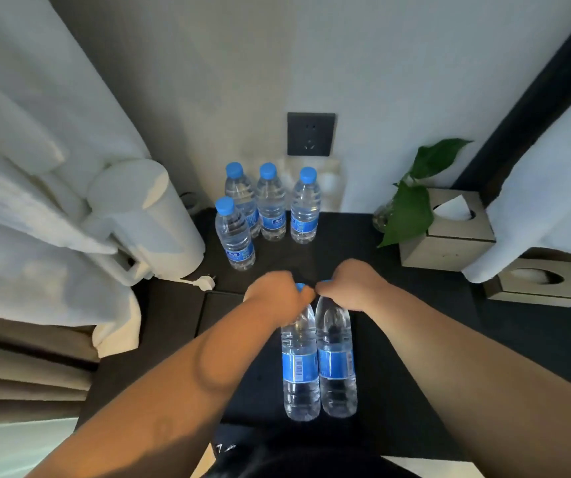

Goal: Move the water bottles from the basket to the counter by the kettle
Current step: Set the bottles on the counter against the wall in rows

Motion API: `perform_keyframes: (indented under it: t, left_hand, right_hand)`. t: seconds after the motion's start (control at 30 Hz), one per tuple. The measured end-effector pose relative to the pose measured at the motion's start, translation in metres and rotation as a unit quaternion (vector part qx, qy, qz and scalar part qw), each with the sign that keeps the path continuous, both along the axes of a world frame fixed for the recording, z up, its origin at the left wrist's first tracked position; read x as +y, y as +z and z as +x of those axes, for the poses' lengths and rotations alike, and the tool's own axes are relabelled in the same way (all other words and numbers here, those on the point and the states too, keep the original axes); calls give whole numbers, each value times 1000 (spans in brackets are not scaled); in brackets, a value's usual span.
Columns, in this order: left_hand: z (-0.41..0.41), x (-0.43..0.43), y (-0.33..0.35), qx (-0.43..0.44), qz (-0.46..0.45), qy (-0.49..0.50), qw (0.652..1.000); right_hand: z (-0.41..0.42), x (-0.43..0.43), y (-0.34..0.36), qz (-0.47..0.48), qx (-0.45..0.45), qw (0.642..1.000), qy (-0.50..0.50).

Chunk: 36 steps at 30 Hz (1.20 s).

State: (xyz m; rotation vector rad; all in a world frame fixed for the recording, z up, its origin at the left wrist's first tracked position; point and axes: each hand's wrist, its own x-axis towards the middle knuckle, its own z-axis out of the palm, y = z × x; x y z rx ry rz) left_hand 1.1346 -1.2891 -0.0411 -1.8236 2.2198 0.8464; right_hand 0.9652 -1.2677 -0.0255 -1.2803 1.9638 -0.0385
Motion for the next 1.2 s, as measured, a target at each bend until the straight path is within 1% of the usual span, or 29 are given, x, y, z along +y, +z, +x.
perform_keyframes:
  t: [0.1, 0.33, 0.47, 0.57, 0.67, 0.8, 0.9, 1.07, 1.2]
  left_hand:
    - [8, -4, 27, -6, -40, -49, 998]
    - [21, -11, 77, -5, -74, -107, 991]
    - [33, -15, 95, 32, -135, -115, 984]
    - [38, -22, 108, 39, -185, -106, 976]
    - [40, -34, 117, 21, -211, -94, 973]
    - [36, -54, 125, -48, -226, -95, 968]
    - [31, -69, 126, -83, -231, -101, 964]
    - [23, -87, 120, -79, -226, -80, 968]
    - [19, -97, 114, -117, -238, -97, 959]
  right_hand:
    - [0, -7, 32, -19, 14, 999, 42]
    - [13, -6, 76, -100, 38, 992, 62]
    - [16, -7, 93, -153, 21, 988, 23]
    - [20, -12, 104, -198, 3, 980, -16]
    - [27, -17, 110, -235, 17, 972, -16]
    - [36, -28, 109, -275, 34, 960, -33]
    - [38, -42, 107, -282, 47, 958, -31]
    - [42, -62, 98, -268, 51, 961, -41]
    - [40, -75, 91, -250, 44, 966, -55]
